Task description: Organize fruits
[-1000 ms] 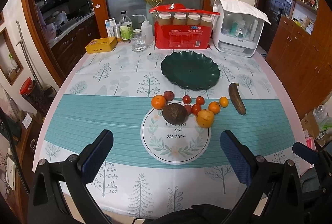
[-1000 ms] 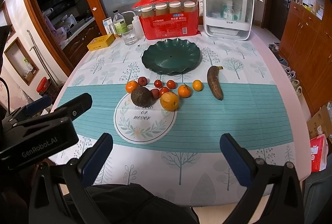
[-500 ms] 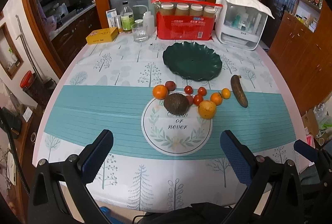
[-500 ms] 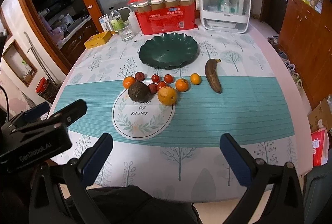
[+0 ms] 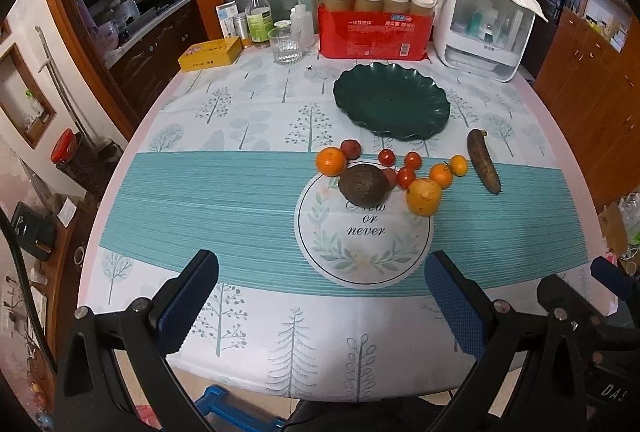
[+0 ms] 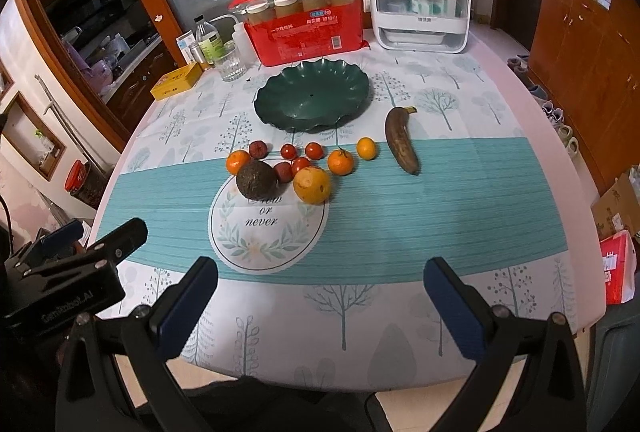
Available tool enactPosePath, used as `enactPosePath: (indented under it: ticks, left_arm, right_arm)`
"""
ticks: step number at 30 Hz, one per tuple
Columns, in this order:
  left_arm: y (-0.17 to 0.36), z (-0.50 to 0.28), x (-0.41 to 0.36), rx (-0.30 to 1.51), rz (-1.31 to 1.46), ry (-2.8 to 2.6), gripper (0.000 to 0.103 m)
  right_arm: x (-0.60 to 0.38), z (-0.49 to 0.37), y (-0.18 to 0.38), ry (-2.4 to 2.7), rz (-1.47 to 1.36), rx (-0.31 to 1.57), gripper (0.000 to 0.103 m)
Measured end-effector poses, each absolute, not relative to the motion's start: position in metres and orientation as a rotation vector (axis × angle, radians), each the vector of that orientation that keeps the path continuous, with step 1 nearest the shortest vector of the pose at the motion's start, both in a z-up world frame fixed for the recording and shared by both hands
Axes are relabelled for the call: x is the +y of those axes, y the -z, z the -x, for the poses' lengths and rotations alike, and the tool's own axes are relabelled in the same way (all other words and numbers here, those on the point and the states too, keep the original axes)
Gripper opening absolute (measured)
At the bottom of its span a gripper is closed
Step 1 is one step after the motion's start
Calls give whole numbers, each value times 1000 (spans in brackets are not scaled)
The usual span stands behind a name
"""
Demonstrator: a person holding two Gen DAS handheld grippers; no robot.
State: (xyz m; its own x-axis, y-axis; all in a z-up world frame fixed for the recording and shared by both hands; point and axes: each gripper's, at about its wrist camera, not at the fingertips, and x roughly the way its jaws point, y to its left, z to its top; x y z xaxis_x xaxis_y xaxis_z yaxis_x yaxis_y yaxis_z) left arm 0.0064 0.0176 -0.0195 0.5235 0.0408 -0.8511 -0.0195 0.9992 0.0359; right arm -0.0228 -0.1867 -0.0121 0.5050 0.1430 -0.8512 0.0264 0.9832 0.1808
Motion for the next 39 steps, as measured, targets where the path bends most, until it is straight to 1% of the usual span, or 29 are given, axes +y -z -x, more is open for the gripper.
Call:
enactPosePath:
  ticks: [10, 23, 30, 39]
  left_arm:
    - [28, -21, 45, 1043, 21, 48, 102]
    - [51, -63, 70, 1083, 40, 200, 102]
    - [72, -84, 64, 1141, 60, 256, 101]
    - [101, -118, 51, 1225, 58, 220, 100]
  right_arm:
    - [-171, 11, 12, -69, -202, 1011, 103]
    - [-135, 7, 16, 30, -113, 945, 103]
    - [-125, 4, 32, 40, -35, 941, 103]
    - [-117, -21, 69, -14, 106, 919, 103]
